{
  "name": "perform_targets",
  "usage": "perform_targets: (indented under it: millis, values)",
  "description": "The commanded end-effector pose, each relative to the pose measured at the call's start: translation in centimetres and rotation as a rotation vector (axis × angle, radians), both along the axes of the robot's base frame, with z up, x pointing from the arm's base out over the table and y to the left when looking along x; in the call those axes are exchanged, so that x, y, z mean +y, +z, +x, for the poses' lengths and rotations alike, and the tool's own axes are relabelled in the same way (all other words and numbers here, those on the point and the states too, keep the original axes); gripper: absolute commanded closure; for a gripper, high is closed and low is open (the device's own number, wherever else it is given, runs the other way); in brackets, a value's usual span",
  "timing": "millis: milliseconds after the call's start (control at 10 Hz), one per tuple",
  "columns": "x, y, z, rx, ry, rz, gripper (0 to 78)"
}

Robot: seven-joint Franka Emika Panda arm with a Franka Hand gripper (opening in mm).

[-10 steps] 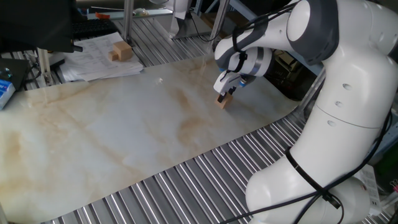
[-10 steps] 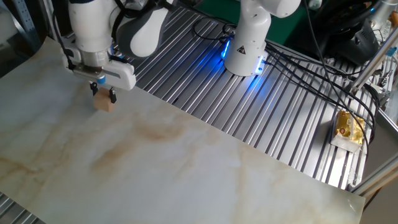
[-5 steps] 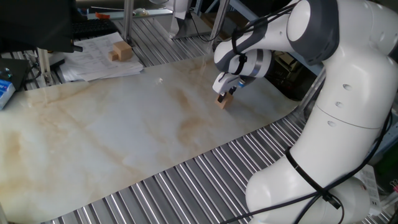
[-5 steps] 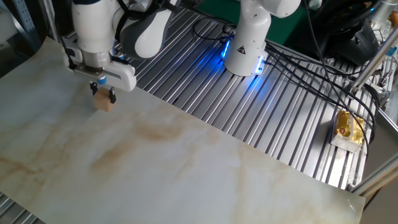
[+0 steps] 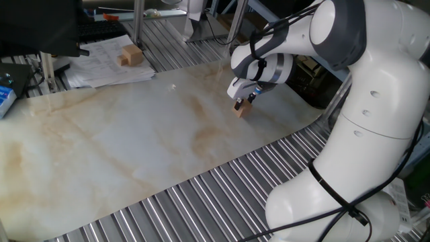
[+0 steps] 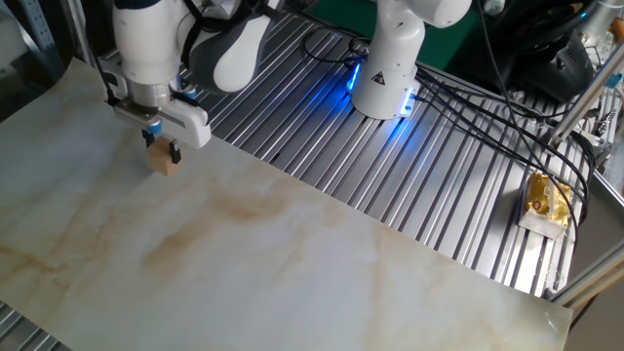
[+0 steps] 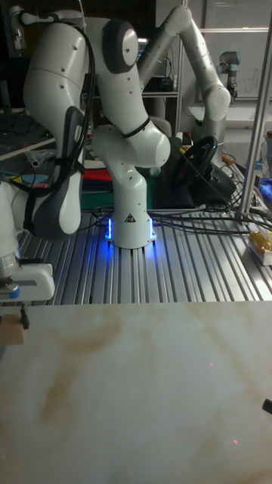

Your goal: Pick up the small block on the left and move it to the right

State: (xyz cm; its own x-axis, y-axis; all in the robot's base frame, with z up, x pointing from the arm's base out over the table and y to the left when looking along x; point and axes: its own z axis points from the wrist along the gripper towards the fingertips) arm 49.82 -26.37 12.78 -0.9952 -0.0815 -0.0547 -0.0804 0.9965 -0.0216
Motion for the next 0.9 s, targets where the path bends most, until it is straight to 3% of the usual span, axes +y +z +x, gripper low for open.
perform_targets:
  millis: [100, 400, 900]
  values:
    - [1.1, -0.1, 0.5, -0.004, 0.003, -0.001, 76.3]
    - [1.5, -0.1, 0.6, 0.008, -0.009, 0.031, 76.3]
    - [3.2, 0.0, 1.2, 0.015, -0.037, 0.036, 76.3]
